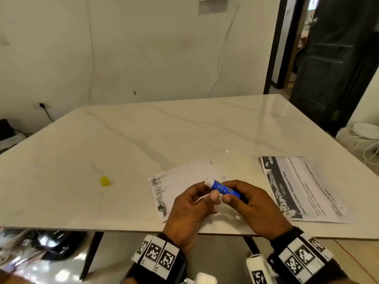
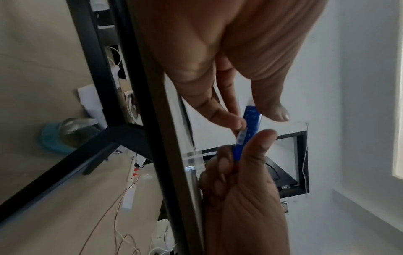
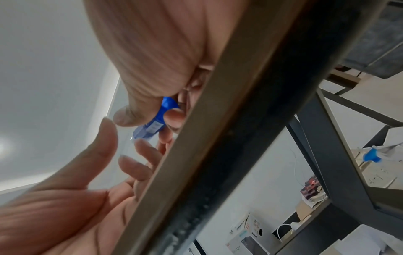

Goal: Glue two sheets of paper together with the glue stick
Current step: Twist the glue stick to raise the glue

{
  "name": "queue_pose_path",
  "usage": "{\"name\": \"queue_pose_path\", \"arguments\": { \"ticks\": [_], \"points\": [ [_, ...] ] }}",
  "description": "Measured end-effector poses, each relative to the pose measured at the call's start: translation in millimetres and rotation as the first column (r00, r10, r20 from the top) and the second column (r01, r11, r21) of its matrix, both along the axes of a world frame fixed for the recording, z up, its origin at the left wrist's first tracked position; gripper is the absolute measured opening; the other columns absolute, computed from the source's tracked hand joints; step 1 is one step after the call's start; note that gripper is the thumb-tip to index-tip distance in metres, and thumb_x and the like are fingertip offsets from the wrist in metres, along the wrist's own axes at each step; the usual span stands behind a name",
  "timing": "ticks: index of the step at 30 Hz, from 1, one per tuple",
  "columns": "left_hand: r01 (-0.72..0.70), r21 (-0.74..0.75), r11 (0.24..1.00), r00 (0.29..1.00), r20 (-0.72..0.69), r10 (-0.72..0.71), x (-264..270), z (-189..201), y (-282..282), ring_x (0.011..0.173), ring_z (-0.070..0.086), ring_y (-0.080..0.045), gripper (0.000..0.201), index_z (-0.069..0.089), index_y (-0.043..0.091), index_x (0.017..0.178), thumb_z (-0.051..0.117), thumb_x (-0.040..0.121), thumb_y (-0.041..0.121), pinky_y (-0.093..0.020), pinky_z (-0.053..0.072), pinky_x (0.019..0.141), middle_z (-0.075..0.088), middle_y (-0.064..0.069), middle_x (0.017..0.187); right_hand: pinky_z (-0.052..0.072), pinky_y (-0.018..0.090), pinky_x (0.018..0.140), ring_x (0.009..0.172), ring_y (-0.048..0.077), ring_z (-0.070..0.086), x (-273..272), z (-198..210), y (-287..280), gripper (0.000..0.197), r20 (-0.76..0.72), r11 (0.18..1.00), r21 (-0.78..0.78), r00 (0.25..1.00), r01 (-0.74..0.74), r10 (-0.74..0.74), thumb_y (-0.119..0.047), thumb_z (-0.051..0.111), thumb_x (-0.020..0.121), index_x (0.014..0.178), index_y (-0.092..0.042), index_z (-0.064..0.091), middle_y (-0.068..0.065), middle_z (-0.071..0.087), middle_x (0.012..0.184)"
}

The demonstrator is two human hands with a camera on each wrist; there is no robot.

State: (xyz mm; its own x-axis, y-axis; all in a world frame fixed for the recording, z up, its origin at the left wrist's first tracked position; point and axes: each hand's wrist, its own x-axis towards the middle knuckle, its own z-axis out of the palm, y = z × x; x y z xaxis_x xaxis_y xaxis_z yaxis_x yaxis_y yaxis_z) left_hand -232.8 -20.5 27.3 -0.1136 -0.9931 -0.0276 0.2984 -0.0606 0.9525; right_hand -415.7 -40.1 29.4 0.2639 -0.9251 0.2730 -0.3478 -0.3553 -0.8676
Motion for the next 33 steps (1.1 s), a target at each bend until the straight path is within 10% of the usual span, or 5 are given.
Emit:
{"name": "queue_pose_path", "arguments": {
  "ticks": [7, 15, 21, 27, 33],
  "points": [
    [-0.030, 0.072, 0.997, 0.980, -0.194, 0.044, -6, -3, -4, 0.085, 0.071, -0.028, 0.040, 0.069, -0.003, 0.108, 0.082, 0.076, 0.016, -0.032, 0.058, 0.072, 0.074, -0.017, 0.099, 0.039, 0.030, 0.053, 0.053, 0.019, 0.046, 4, -3, 1, 0.040, -0.114, 1.000, -0.009, 0.993, -0.030, 0.029, -0.051, 0.076, 0.076, 0.104, -0.031, 0.056, 0.009, 0.064, 0.068],
    [-0.089, 0.134, 0.987, 0.967, -0.225, 0.118, -1, -3, -5, 0.065, 0.055, -0.013, 0.015, 0.079, 0.014, 0.080, 0.080, 0.067, 0.021, -0.023, 0.051, 0.062, 0.067, -0.005, 0.078, 0.049, 0.021, 0.058, 0.061, 0.012, 0.058, 1, -7, -3, 0.027, -0.059, 0.999, -0.003, 0.997, 0.044, -0.044, -0.039, 0.081, 0.076, 0.095, -0.034, 0.063, -0.011, 0.070, 0.086],
    [-0.088, 0.127, 0.988, 0.976, -0.189, 0.111, 0, -7, -6, 0.066, 0.053, -0.015, 0.020, 0.079, 0.014, 0.082, 0.082, 0.064, 0.024, -0.027, 0.048, 0.065, 0.065, -0.012, 0.083, 0.047, 0.017, 0.064, 0.072, 0.007, 0.061, 0, -9, -3, 0.013, -0.096, 0.999, -0.002, 0.995, 0.036, -0.036, -0.043, 0.068, 0.085, 0.094, -0.034, 0.064, -0.016, 0.068, 0.086],
    [-0.104, 0.105, 0.989, 0.978, -0.171, 0.121, 0, -10, -6, 0.064, 0.052, -0.016, 0.027, 0.079, 0.013, 0.086, 0.082, 0.063, 0.026, -0.027, 0.048, 0.064, 0.065, -0.011, 0.080, 0.041, 0.018, 0.061, 0.061, 0.005, 0.053, 3, -11, -4, 0.040, -0.170, 1.000, 0.004, 0.985, -0.001, 0.002, -0.056, 0.034, 0.097, 0.078, -0.030, 0.059, -0.015, 0.061, 0.070],
    [-0.099, 0.120, 0.988, 0.962, -0.243, 0.126, 1, -12, -7, 0.065, 0.055, -0.013, 0.032, 0.078, 0.009, 0.091, 0.085, 0.064, 0.026, -0.023, 0.051, 0.063, 0.068, -0.006, 0.078, 0.044, 0.024, 0.064, 0.061, 0.010, 0.055, 4, -2, -3, 0.040, -0.066, 0.995, 0.092, 0.997, -0.043, 0.049, -0.063, 0.039, 0.094, 0.088, -0.031, 0.062, -0.008, 0.068, 0.075]
  ]
}}
